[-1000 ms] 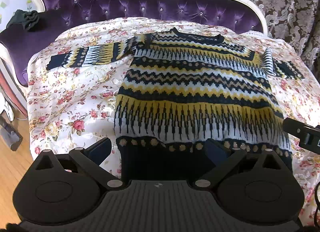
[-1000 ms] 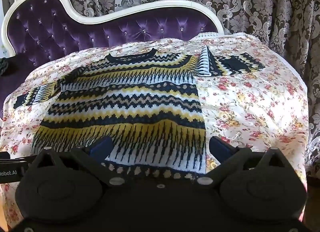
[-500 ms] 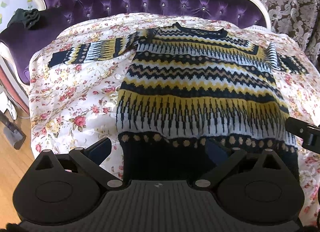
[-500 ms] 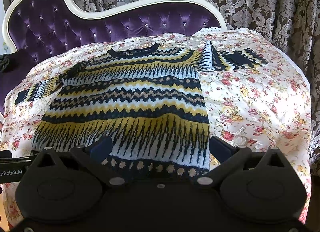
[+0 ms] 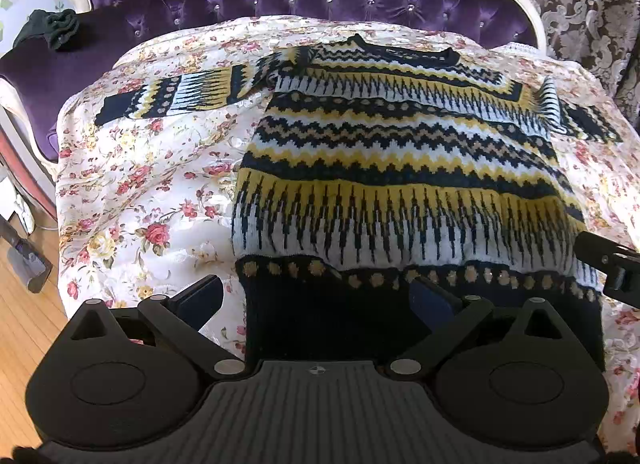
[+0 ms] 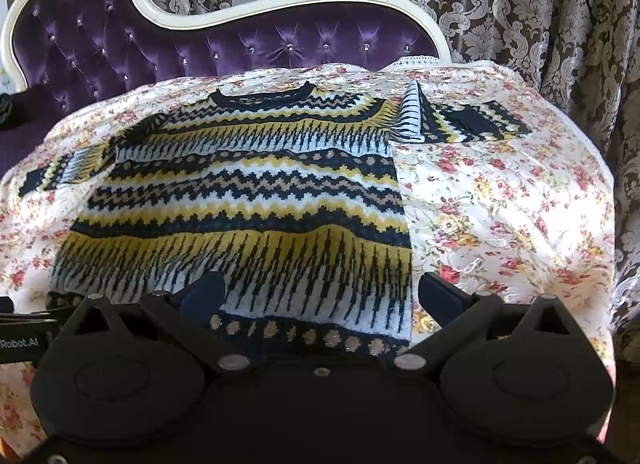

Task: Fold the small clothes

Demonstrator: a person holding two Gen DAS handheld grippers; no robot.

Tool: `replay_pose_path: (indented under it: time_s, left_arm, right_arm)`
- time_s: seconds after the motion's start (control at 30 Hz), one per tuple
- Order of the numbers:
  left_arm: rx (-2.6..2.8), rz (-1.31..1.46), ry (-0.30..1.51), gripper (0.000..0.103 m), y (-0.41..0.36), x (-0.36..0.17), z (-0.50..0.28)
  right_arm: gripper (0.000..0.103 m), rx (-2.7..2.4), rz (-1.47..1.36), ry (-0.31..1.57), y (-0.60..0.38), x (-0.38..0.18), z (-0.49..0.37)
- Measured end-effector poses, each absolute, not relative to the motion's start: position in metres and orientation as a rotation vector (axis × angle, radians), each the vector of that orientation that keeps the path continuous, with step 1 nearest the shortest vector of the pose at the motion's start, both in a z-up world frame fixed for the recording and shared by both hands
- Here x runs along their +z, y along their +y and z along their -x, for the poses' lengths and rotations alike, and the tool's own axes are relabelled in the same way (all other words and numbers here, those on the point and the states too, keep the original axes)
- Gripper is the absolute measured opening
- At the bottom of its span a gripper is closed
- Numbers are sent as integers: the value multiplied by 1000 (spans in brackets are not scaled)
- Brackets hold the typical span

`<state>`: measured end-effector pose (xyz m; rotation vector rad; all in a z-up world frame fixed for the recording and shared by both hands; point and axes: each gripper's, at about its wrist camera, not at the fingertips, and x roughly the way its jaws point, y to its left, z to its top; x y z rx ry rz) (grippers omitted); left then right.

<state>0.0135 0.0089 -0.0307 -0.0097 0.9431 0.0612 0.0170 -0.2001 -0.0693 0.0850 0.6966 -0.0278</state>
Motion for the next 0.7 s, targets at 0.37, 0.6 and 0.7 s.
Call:
replay_pose_path:
  time_s: [0.37,0.6,0.7]
  left_arm:
    - [65,10,948,101,11,-33,-18]
    - [67,8,953,101,13,-34,-27]
    - [69,6,951,101,14,-33,-31]
  right_arm:
    - [103,-27,-19,714,-188,-71,-25]
    - [103,11,-73,740,-190,-72,-38]
    - [103,19,-105,752,-193,-73,-44]
